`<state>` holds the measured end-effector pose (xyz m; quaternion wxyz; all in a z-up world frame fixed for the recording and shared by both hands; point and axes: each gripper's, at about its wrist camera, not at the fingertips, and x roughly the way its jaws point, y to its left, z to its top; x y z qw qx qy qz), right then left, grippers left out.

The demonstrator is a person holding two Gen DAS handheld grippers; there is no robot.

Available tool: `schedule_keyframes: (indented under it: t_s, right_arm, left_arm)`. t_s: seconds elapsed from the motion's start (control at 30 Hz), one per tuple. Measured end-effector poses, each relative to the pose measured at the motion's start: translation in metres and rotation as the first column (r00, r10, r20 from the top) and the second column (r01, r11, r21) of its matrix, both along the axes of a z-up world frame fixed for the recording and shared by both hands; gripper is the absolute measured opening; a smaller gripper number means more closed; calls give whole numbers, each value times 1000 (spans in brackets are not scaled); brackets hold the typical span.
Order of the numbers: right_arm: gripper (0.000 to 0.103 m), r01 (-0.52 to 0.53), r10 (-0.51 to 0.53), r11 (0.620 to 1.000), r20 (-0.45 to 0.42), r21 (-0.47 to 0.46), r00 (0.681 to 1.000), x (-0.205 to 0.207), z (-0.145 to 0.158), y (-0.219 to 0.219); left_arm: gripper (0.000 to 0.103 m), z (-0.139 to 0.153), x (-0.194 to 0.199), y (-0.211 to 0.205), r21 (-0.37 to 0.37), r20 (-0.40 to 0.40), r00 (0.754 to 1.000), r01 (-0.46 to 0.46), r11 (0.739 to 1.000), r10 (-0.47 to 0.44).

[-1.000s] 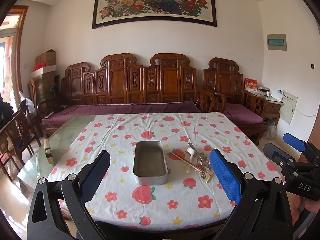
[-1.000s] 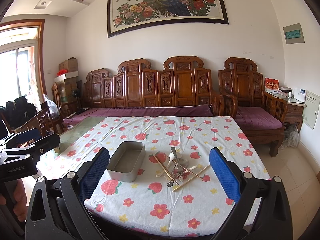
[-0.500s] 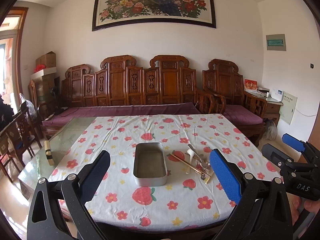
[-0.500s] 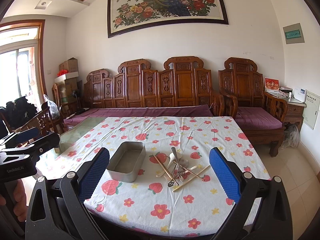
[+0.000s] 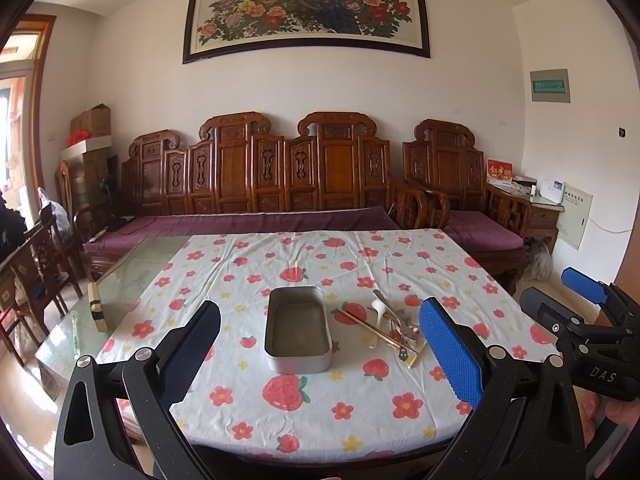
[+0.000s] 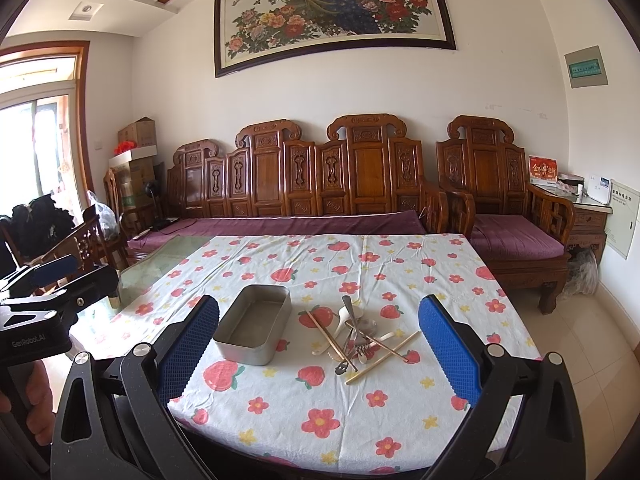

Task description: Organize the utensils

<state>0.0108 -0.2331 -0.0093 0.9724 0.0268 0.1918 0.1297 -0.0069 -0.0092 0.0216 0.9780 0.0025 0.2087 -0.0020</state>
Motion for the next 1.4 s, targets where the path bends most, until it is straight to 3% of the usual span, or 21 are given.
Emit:
schedule_keyframes:
  t_s: [0.7,1.3,1.4]
  right_arm:
    - [100,5,-5,1000,-13,-4,1000,3,2,-3]
    - [96,5,-10,999,-110,-49,994,69,-54,-21]
    - [88,-2,-8,997,-134,-72,991,86,-64,-21]
  left_arm:
    - [97,-6,2,-2,4,-9,1000,8,1000,-8]
    - [97,-61,65,-5,6,-144,987,74,997,-73]
    - [97,-69,76,-4,4,-157,985,77,997,-75]
